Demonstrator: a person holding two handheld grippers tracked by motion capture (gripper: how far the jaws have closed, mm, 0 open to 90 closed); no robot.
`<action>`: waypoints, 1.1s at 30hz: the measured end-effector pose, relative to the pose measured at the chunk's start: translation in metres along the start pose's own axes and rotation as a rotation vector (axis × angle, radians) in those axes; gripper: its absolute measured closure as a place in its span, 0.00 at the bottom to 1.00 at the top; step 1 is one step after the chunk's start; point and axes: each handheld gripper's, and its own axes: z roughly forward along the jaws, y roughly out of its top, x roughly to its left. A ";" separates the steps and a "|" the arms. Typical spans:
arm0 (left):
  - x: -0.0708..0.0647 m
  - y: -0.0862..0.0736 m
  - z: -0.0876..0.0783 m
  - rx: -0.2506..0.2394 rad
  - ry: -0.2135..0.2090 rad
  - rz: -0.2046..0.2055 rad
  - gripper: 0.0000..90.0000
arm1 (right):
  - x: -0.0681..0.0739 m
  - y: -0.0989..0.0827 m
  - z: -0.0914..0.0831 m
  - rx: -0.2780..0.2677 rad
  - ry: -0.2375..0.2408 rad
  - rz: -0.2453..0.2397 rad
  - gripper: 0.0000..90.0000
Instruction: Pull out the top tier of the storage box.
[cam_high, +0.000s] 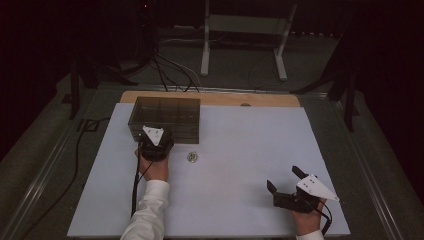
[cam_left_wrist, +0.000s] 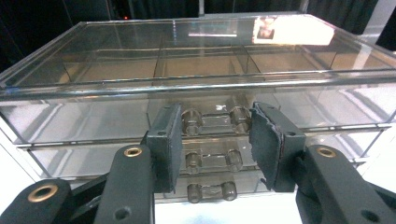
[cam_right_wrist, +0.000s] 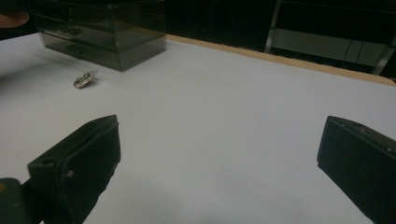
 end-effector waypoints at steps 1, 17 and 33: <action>-0.001 0.000 0.000 0.000 0.003 0.000 0.62 | 0.000 0.000 0.000 0.001 0.001 0.000 0.00; -0.011 0.000 0.002 0.006 0.076 -0.002 0.62 | 0.001 0.000 0.000 0.002 -0.003 -0.009 0.00; -0.008 -0.001 -0.011 0.034 0.057 -0.012 0.63 | 0.000 0.000 0.000 0.002 -0.006 -0.006 0.00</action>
